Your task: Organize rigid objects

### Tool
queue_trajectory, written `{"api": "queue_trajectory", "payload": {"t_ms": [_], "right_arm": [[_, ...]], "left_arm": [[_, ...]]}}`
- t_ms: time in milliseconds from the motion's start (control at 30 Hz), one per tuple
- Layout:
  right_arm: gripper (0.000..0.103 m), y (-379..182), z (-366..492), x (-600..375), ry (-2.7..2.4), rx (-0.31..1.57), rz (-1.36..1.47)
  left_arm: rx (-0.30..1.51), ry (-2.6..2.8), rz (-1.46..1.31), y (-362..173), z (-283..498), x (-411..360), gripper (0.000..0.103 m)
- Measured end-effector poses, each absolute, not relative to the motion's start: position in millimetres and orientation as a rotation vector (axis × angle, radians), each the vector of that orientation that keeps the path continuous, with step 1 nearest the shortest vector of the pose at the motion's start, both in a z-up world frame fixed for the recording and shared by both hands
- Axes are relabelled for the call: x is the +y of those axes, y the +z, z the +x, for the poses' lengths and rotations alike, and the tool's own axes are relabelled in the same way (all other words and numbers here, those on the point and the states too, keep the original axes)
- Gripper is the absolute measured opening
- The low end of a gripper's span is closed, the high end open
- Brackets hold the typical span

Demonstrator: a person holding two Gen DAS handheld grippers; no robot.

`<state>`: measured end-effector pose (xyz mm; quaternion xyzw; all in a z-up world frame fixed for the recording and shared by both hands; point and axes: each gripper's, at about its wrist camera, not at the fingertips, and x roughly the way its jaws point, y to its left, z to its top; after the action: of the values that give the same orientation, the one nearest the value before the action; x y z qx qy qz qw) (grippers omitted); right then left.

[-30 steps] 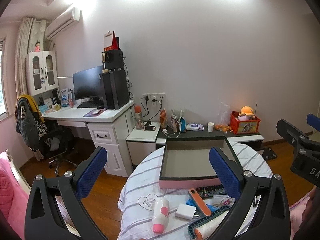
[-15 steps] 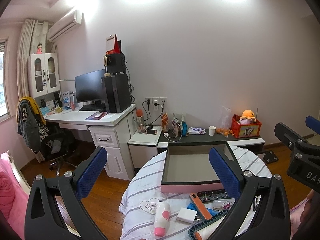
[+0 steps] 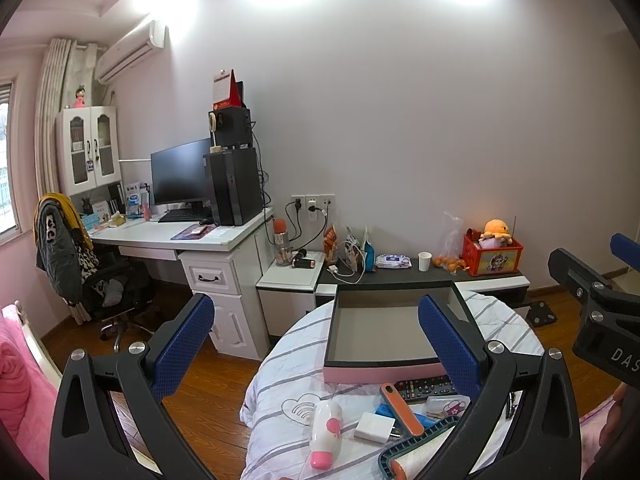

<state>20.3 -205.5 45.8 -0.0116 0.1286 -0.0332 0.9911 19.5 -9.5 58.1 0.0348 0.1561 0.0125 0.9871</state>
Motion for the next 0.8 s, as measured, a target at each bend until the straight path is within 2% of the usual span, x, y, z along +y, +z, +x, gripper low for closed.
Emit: {"api": "queue_trajectory", "payload": {"t_ms": [400,800], "right_arm": [[0.103,37,14,-203,-0.068,0.284,-0.031],[0.103,-9,6,-219,-0.116,0.391,-0.011]], "left_arm": [[0.338,0.031,0.073,49,10,-3,0.103],[0.438,0.032,0.077,7,7,8,0.103]]}}
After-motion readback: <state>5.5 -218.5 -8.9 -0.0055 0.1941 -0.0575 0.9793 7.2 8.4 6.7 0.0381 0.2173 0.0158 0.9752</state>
